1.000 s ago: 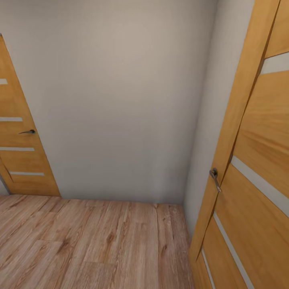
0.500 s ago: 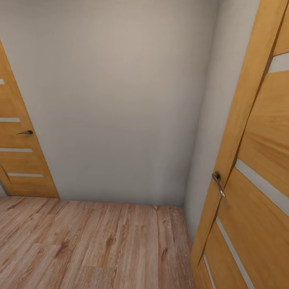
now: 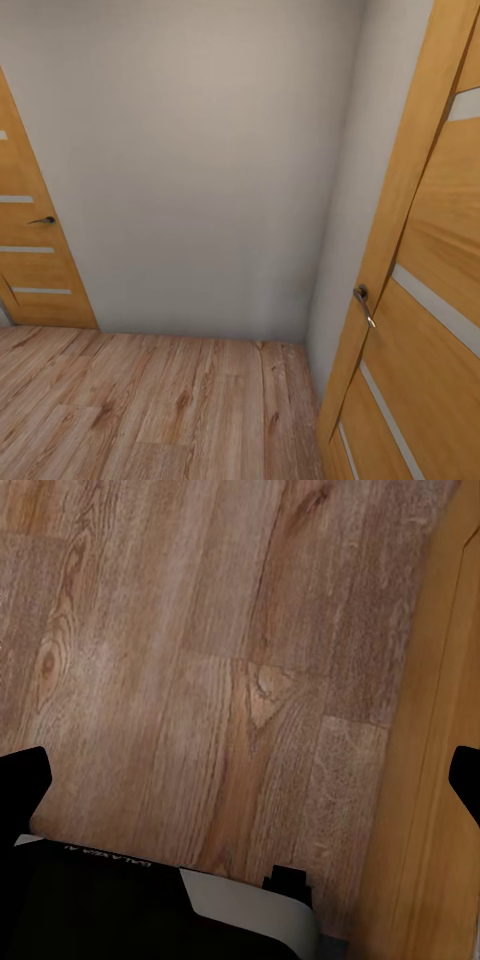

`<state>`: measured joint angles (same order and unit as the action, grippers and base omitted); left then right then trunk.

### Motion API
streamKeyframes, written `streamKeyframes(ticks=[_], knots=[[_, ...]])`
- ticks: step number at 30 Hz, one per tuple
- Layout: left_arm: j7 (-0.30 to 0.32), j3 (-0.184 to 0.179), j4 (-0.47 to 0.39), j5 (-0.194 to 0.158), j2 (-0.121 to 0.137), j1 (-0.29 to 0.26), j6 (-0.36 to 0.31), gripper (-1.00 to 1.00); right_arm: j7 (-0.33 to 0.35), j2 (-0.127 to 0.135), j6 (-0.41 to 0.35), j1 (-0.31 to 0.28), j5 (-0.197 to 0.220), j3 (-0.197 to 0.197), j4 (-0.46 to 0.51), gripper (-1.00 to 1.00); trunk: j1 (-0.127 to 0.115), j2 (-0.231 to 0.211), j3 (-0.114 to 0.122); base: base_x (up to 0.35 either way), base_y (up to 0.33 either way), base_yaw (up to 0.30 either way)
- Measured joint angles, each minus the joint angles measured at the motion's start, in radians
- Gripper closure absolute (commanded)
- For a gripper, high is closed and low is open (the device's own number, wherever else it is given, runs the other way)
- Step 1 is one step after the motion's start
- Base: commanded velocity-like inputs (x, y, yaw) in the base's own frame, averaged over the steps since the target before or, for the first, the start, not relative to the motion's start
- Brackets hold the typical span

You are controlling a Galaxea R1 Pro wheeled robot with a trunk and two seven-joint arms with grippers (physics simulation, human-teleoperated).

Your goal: Move the two storage containers from the living room to the garage. In the garage, place one container on the floor and stack the other container on top of it (either order is fine).

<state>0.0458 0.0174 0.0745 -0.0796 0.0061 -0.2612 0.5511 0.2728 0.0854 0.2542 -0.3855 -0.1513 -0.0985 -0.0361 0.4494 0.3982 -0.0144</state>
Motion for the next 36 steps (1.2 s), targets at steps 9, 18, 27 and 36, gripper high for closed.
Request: streamKeyframes(ticks=[9, 18, 27, 36], knots=[[0.000, 0.000, 0.001, 0.000, 0.000, -0.001, 0.000, -1.00, 0.000, 0.000, 0.000, 0.000, 0.000, 0.000, 0.000, -1.00, 0.000, 0.000, 0.000, 0.000, 0.009, 0.000], [0.000, 0.000, 0.001, 0.000, 0.000, -0.001, 0.000, -1.00, 0.000, 0.000, 0.000, 0.000, 0.002, 0.000, 0.000, -1.00, 0.000, 0.000, 0.000, 0.000, 0.000, 0.000], [-0.005, 0.000, 0.000, -0.001, 0.001, 0.000, 0.000, -1.00, 0.000, 0.000, 0.000, 0.000, -0.001, 0.000, 0.000, -1.00, 0.000, 0.000, 0.000, 0.049, 0.000, 0.000], [-0.019, 0.000, 0.001, -0.002, 0.001, 0.000, 0.000, -1.00, 0.000, 0.000, 0.000, 0.000, -0.002, 0.000, 0.000, -1.00, 0.000, 0.000, 0.000, 0.102, 0.000, 0.000]])
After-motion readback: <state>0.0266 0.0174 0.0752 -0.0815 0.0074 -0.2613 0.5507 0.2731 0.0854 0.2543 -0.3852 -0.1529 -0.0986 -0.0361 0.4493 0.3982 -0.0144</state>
